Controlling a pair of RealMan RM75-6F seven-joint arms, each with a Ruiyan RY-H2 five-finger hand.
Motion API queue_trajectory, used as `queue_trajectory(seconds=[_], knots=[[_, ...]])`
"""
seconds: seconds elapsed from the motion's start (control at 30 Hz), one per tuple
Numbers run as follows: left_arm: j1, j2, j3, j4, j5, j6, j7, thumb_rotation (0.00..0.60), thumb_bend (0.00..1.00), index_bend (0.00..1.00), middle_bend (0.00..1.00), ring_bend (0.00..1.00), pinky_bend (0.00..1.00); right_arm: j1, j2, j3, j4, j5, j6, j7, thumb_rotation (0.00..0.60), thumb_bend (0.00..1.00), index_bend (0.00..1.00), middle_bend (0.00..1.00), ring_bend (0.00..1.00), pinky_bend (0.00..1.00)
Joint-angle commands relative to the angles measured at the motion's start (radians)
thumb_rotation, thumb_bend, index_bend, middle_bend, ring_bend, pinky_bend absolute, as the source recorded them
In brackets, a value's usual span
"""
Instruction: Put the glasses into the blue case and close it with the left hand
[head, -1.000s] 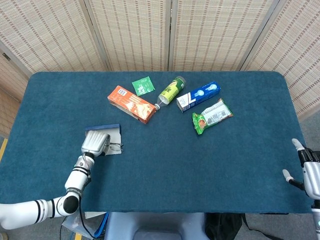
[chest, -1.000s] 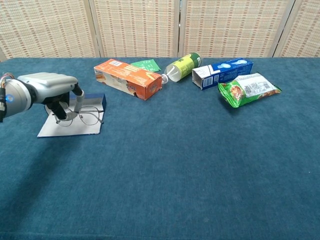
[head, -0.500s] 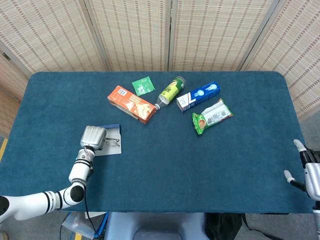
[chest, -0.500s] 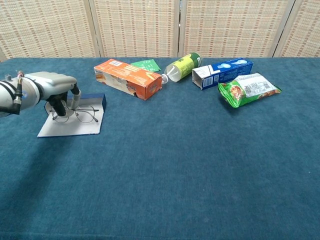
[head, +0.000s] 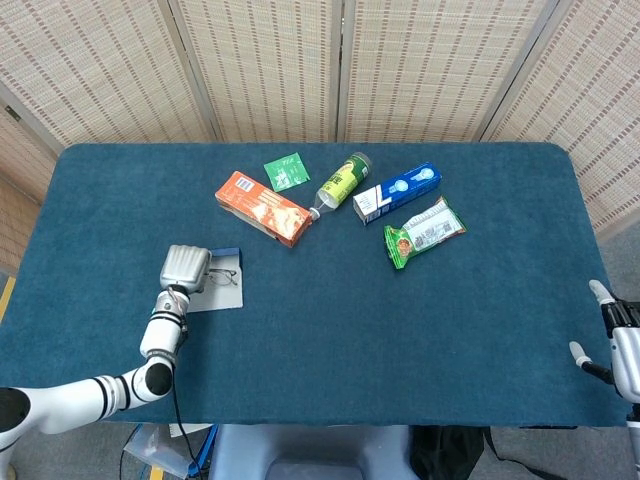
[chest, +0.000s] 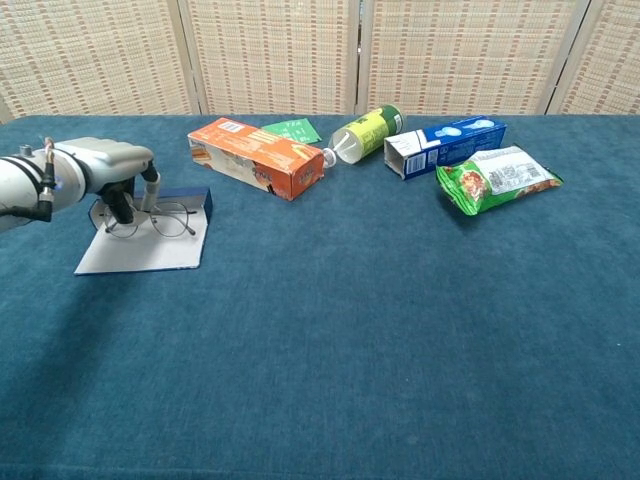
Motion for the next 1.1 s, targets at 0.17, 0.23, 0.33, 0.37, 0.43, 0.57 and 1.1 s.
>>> queue_trajectory(seconds=[0.17, 0.23, 0.33, 0.37, 0.43, 0.57, 1.1], knots=[[0.005, -0.015, -0.003, 0.009, 0.013, 0.026, -0.012, 0.6, 0.41, 0.54, 1.0, 1.0, 1.0, 0.001, 0.001, 0.001, 0.001, 0.0, -0.001, 0.002, 0.6, 0.25, 0.05, 0.17, 0.2, 0.32], [0.007, -0.017, -0.002, 0.01, 0.017, 0.03, -0.013, 0.6, 0.38, 0.53, 1.0, 1.0, 1.0, 0.001, 0.001, 0.001, 0.002, 0.0, -0.002, 0.002, 0.6, 0.25, 0.05, 0.17, 0.2, 0.32], [0.009, -0.02, -0.001, 0.011, 0.022, 0.035, -0.014, 0.6, 0.35, 0.52, 1.0, 1.0, 1.0, 0.0, 0.0, 0.001, 0.004, 0.001, -0.003, 0.004, 0.6, 0.25, 0.05, 0.17, 0.2, 0.32], [0.01, -0.022, -0.002, 0.013, 0.024, 0.036, -0.015, 0.6, 0.35, 0.52, 1.0, 1.0, 1.0, 0.0, -0.001, 0.001, 0.004, 0.001, -0.004, 0.005, 0.6, 0.25, 0.05, 0.17, 0.2, 0.32], [0.012, -0.023, -0.002, 0.013, 0.026, 0.04, -0.016, 0.6, 0.34, 0.51, 1.0, 1.0, 1.0, 0.0, -0.001, 0.001, 0.006, 0.001, -0.003, 0.006, 0.6, 0.25, 0.05, 0.17, 0.2, 0.32], [0.018, -0.022, -0.003, 0.006, 0.045, 0.054, -0.024, 0.6, 0.32, 0.5, 1.0, 1.0, 1.0, 0.0, -0.001, 0.002, 0.006, 0.001, -0.005, 0.007, 0.6, 0.25, 0.05, 0.17, 0.2, 0.32], [0.059, -0.052, 0.023, 0.004, 0.251, 0.115, -0.1, 0.6, 0.23, 0.0, 0.88, 0.99, 1.0, 0.001, -0.003, 0.0, 0.005, -0.009, -0.001, 0.003, 0.6, 0.25, 0.05, 0.17, 0.21, 0.32]])
